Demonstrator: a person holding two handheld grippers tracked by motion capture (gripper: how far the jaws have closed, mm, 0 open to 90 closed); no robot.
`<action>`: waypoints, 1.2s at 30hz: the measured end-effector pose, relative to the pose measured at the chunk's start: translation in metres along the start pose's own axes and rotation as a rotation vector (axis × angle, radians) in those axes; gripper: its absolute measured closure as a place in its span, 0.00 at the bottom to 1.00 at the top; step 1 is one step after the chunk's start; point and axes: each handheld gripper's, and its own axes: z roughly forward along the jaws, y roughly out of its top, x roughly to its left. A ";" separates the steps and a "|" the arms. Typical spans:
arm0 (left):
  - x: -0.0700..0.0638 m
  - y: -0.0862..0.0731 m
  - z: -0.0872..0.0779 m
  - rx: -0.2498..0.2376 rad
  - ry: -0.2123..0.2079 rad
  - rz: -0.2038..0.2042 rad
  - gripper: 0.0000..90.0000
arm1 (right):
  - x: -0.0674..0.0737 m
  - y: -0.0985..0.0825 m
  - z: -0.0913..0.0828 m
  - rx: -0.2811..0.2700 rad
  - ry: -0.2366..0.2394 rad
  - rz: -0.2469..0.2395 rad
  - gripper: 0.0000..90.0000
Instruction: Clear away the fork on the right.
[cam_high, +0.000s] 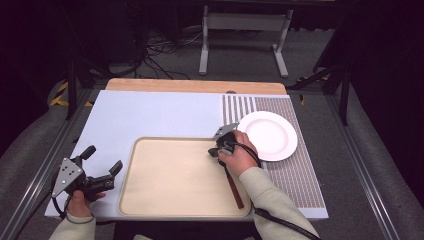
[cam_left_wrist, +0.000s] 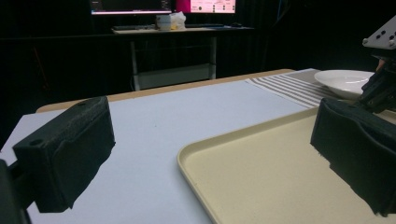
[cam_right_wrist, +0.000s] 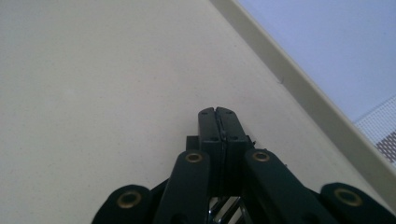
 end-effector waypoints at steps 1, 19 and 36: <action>0.000 0.000 0.000 -0.001 0.001 0.000 0.00 | -0.001 -0.001 -0.001 0.001 -0.005 0.007 1.00; 0.000 0.000 0.001 0.004 0.001 0.003 0.00 | -0.015 -0.012 -0.013 0.022 -0.069 0.055 1.00; 0.000 0.000 0.001 0.008 0.002 0.001 0.00 | -0.026 -0.019 -0.023 0.040 -0.111 0.081 1.00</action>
